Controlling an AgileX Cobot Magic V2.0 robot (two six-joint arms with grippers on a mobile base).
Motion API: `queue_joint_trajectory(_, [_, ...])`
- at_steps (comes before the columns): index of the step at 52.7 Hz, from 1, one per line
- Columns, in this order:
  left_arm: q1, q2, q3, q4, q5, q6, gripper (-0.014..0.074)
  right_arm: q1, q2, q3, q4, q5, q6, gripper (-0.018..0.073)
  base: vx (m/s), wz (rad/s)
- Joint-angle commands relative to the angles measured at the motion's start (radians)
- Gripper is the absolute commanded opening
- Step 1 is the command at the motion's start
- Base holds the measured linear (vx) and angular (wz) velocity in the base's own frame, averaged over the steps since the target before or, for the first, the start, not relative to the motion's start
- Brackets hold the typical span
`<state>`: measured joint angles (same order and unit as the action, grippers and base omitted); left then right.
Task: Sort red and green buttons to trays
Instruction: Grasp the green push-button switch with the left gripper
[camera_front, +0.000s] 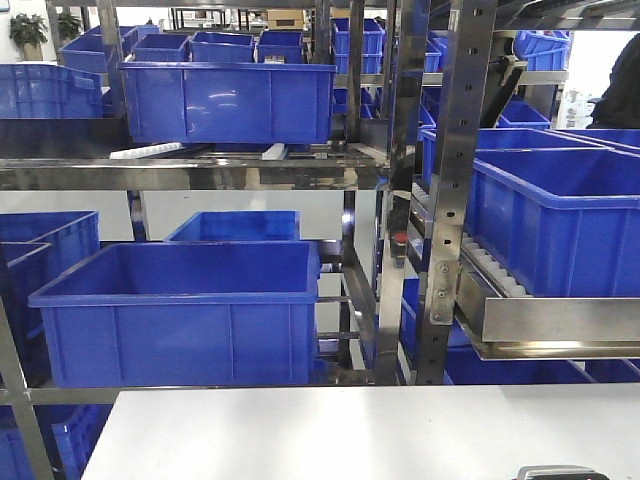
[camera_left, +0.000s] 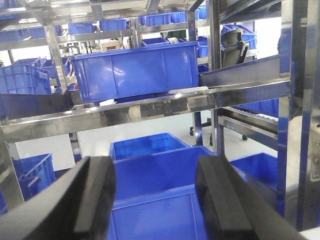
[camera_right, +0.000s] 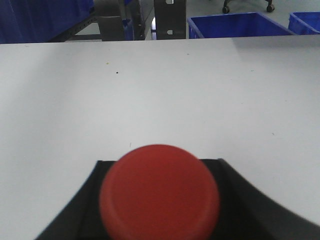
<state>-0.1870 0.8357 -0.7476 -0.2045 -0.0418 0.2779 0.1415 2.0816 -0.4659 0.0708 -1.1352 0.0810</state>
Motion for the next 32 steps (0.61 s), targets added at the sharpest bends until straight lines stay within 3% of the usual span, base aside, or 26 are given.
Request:
queue_joint_trajectory(1, [0.001,-0.003,-0.04,-0.01,-0.07,-0.003,0.0494,-0.002,-0.039,0.004,-0.023,-0.185,-0.009,0.0026,0.0,0.0])
queue_joint_trajectory(2, [0.001,-0.003,-0.04,-0.01,-0.066,-0.003,0.0494,-0.002,-0.04,0.008,-0.029,-0.19,-0.009,-0.0019,0.0,0.0])
queue_joint_trajectory(14, [0.001,0.0,-0.04,-0.009,0.042,-0.001,0.0494,-0.002,-0.121,0.073,-0.227,-0.204,-0.016,-0.0013,0.0,0.0])
queue_joint_trajectory(24, [-0.009,0.088,0.028,-0.015,0.277,-0.002,0.0494,-0.002,-0.26,0.096,-0.32,-0.186,-0.015,-0.0011,0.0,0.0])
queue_joint_trajectory(27, [-0.016,0.122,0.088,-0.013,0.262,-0.001,0.0494,-0.002,-0.298,0.096,-0.326,-0.18,-0.015,-0.001,0.0,0.0])
queue_joint_trajectory(32, [-0.025,0.214,0.212,-0.009,0.126,0.019,0.0494,-0.002,-0.346,0.096,-0.326,-0.159,-0.012,-0.001,0.0,0.0])
